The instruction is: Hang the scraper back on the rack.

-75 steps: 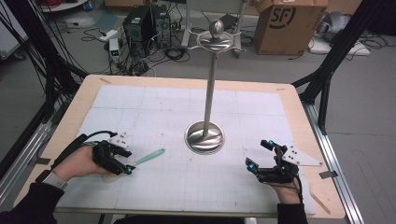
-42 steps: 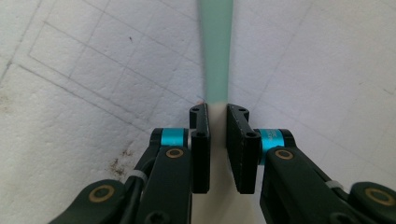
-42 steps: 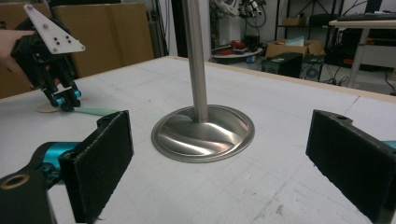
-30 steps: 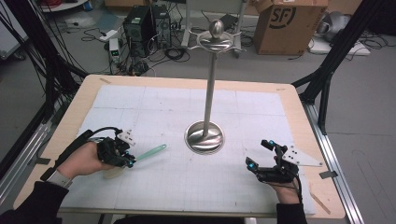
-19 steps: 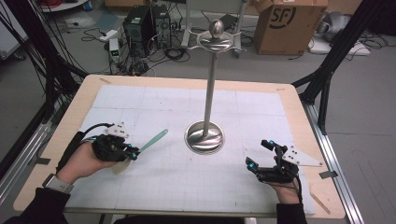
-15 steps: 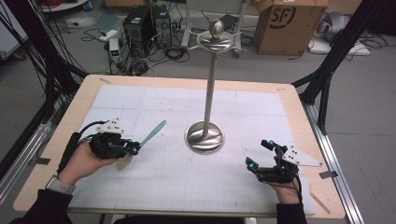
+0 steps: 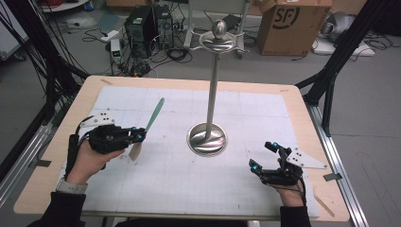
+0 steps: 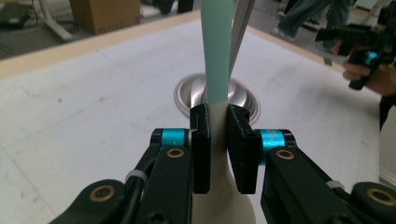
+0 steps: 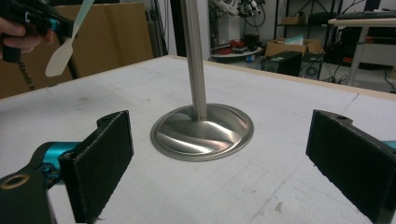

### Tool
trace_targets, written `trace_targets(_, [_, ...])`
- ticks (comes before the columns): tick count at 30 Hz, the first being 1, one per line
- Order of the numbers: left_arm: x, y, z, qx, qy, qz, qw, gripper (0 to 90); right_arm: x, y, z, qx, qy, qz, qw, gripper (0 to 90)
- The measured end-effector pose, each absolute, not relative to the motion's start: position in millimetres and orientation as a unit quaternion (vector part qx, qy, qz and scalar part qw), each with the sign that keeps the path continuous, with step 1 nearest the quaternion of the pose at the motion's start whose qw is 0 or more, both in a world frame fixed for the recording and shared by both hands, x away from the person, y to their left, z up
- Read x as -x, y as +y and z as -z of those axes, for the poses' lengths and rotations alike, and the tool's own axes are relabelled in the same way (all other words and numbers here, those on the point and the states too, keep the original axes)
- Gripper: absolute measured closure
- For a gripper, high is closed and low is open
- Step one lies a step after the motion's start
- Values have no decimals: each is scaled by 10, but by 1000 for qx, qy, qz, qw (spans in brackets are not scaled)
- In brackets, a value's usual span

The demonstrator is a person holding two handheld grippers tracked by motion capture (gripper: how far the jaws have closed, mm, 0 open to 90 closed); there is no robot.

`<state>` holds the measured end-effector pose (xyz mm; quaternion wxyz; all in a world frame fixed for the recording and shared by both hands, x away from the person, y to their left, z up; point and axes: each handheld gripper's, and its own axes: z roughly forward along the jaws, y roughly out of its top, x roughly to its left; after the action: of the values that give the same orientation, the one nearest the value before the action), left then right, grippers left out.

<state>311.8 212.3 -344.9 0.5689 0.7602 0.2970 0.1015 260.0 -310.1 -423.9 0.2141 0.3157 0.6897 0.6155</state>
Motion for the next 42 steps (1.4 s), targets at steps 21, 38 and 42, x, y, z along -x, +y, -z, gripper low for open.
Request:
trace_targets(21, [-3185, 1713, 2761, -735, 231, -152, 620, 801, -2596, -3102, 4239, -315, 689, -617, 213, 64])
trace_targets(38, [-3222, 1533, 2356, -726, 195, -176, 635, 801, -2596, -3099, 4239, -313, 689, -619, 212, 64])
trace_targets(42, [-3227, 1510, 2331, -723, 192, -180, 639, 801, -2597, -3101, 4239, -313, 689, -619, 212, 64])
